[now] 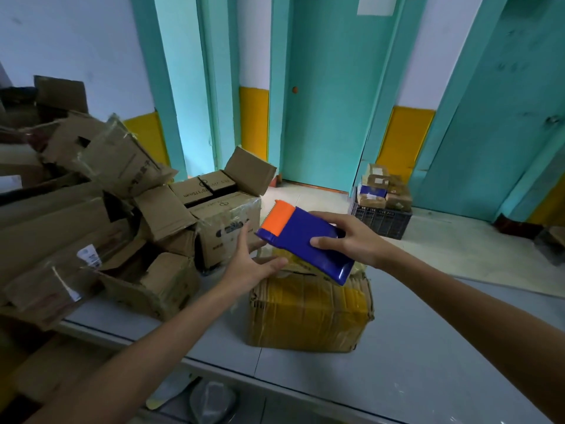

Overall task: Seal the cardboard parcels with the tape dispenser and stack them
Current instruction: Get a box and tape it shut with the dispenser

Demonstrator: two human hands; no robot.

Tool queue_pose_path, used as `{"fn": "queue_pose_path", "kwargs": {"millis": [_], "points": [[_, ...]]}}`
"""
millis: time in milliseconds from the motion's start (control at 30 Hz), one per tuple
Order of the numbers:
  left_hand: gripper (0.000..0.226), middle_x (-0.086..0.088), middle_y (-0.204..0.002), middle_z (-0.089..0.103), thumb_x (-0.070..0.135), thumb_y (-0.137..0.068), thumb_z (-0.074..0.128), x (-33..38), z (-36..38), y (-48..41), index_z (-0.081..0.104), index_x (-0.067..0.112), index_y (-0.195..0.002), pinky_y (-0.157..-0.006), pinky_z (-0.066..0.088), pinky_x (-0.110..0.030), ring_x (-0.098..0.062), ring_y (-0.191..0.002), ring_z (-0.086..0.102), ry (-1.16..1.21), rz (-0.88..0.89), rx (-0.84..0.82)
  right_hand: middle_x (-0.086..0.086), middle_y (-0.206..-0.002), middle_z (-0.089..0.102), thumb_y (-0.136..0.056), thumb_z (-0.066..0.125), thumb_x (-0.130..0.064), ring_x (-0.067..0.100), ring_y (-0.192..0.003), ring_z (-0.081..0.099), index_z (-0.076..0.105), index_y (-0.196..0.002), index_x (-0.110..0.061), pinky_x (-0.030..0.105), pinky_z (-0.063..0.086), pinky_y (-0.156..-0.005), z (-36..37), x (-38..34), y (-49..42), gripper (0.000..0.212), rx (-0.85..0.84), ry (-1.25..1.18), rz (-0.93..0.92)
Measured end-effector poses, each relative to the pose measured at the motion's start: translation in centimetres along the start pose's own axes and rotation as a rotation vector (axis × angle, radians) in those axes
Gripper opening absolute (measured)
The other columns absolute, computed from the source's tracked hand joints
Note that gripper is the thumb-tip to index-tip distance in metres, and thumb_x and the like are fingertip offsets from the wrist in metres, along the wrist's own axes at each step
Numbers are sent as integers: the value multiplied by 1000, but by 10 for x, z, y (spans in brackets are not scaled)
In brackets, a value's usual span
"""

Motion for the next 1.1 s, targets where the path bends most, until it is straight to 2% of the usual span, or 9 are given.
{"fn": "queue_pose_path", "kwargs": {"millis": [67, 167, 233, 300, 367, 500, 733, 1000, 1100], "points": [[123, 2, -131, 45, 59, -50, 78, 0, 4, 6, 9, 30, -147, -95, 47, -50, -22, -112, 56, 22, -33, 32, -12, -115, 58, -88, 62, -33, 10, -98, 61, 42, -134, -32, 24, 54, -78, -3, 1, -4, 50, 44, -6, -15], [58, -3, -127, 53, 32, -85, 60, 4, 15, 15, 38, 14, -136, -93, 50, -40, -18, -105, 59, -23, -38, 32, -15, -111, 57, -88, 62, -32, 3, -94, 61, 40, -128, -37, 17, 53, -73, -6, 0, -8, 46, 109, -22, -45], [30, -4, -120, 59, 26, -92, 53, 17, 32, 23, 52, 16, -120, -94, 49, -34, -14, -107, 58, -31, 1, -118, -13, -114, 59, -84, 63, -37, 4, -94, 62, 39, -127, -38, 17, 53, -74, -4, 2, -11, 49, 125, -50, -38], [13, 5, -111, 59, 25, -91, 53, 29, 47, 31, 54, 24, -104, -94, 48, -31, -12, -108, 57, 57, -5, -262, -6, -122, 58, -75, 64, -46, 11, -101, 62, 35, -138, -30, 23, 54, -80, 1, 7, -14, 70, 106, -65, -17], [19, 7, -108, 59, 32, -84, 63, 36, 53, 34, 51, 30, -99, -95, 48, -35, -13, -107, 58, 165, -34, -334, -3, -126, 56, -72, 65, -47, 16, -107, 59, 27, -144, -27, 31, 53, -86, 5, 12, -16, 83, 58, -58, 28], [35, -2, -117, 59, 34, -73, 57, 38, 57, 33, 52, 25, -107, -97, 48, -36, -20, -110, 60, 225, -25, -377, -8, -117, 56, -84, 66, -29, 11, -102, 58, 34, -135, -30, 25, 50, -82, 8, 10, -16, 61, -12, -67, 37], [44, -19, -124, 57, 24, -75, 57, 30, 69, 40, 53, 5, -115, -101, 45, -38, -28, -112, 60, 460, -91, -406, -14, -109, 54, -84, 65, -39, 0, -86, 54, 42, -136, -24, 12, 43, -69, 5, 5, -10, 59, 97, 100, -6], [57, -24, -125, 55, 24, -74, 57, 33, 74, 46, 44, 4, -126, -96, 48, -43, -36, -110, 60, 685, -167, -425, -9, -118, 52, -76, 70, -44, 15, -107, 55, 34, -139, -27, 26, 50, -85, 0, 12, -7, 75, -131, 190, 112], [54, -22, -125, 55, 24, -74, 58, 33, 76, 44, 46, 5, -122, -95, 48, -41, -34, -109, 61, 643, -177, -448, -13, -112, 54, -81, 67, -39, 8, -98, 56, 34, -138, -29, 18, 47, -79, 0, 9, -4, 66, -152, 210, 54]]}}
Point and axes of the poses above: each hand's wrist, its own y-axis away from the middle knuckle, its own z-axis out of the palm, x = y × z, the point moved 7 cm from there along -y, towards the middle knuckle
